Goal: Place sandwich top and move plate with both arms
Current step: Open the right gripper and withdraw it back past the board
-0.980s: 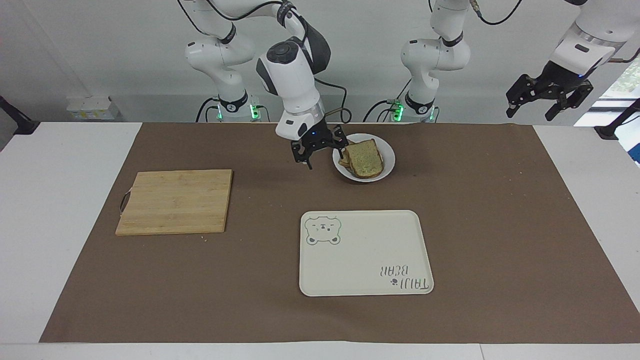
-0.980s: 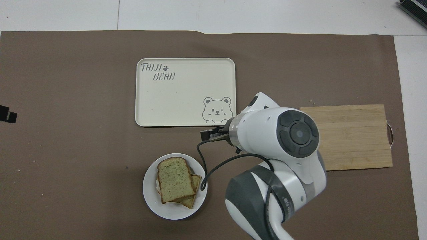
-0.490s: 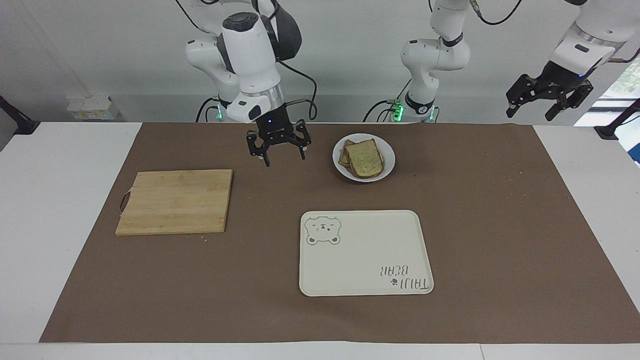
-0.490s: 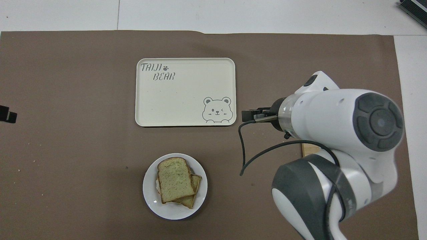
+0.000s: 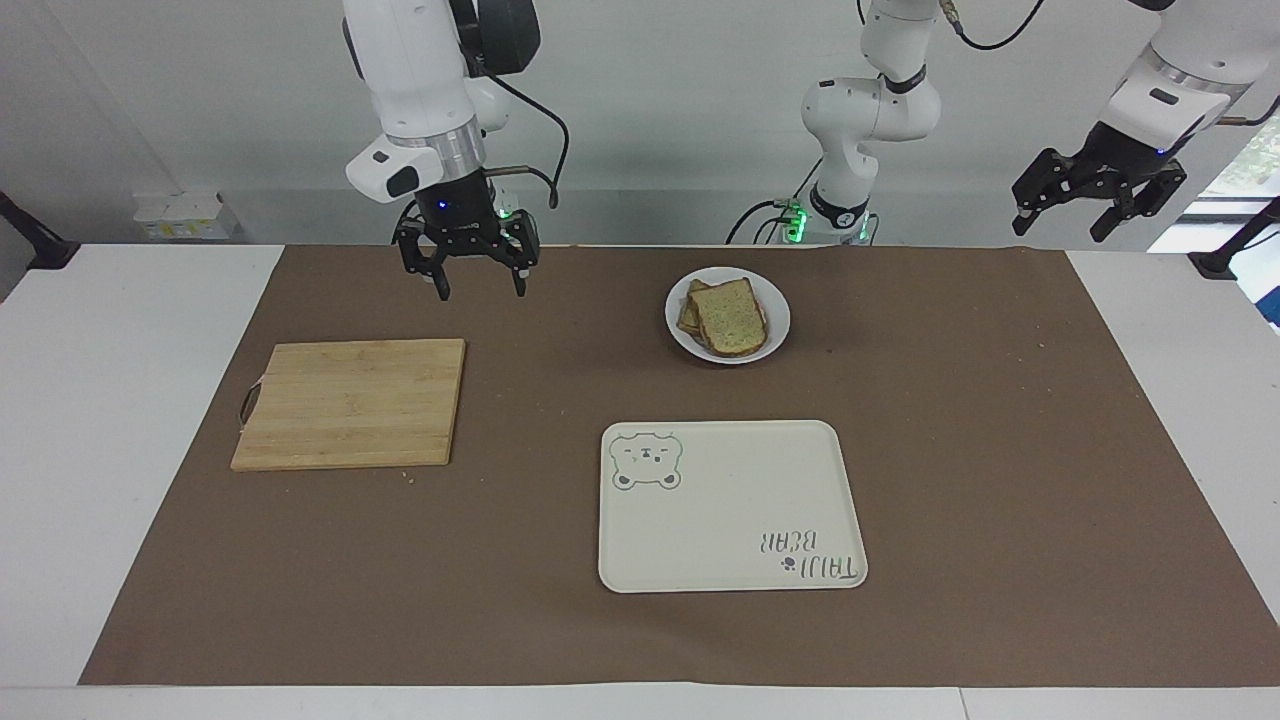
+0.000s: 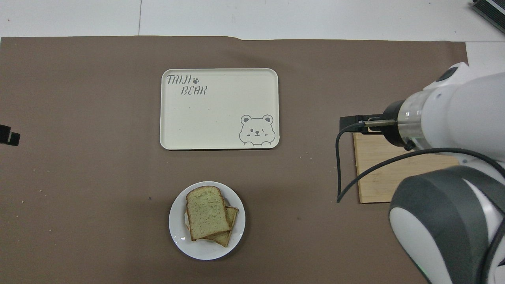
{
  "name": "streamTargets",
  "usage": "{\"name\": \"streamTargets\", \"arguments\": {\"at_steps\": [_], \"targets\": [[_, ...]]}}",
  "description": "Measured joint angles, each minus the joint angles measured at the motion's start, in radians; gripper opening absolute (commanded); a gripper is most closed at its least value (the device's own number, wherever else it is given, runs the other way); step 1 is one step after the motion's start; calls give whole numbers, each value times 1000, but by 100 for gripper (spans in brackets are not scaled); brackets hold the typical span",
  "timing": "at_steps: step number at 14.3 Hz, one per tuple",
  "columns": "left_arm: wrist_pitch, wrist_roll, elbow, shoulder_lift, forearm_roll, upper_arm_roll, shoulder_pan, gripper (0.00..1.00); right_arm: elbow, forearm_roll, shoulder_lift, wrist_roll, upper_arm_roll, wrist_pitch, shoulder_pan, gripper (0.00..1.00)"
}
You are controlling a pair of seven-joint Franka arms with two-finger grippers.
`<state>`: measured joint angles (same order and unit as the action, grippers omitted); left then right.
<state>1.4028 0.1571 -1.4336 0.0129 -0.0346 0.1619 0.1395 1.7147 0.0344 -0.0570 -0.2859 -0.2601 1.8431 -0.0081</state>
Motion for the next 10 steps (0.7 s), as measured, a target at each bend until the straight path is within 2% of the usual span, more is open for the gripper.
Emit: {"name": "streamTargets", "arguments": {"at_steps": [7,10], "targets": [[0,0,0,0,0,0,0,100,-43,0,-50,0,89,-90,-12,100],[0,0,0,0,0,0,0,100,-43,0,-67,0,160,-122,-13,100]]}}
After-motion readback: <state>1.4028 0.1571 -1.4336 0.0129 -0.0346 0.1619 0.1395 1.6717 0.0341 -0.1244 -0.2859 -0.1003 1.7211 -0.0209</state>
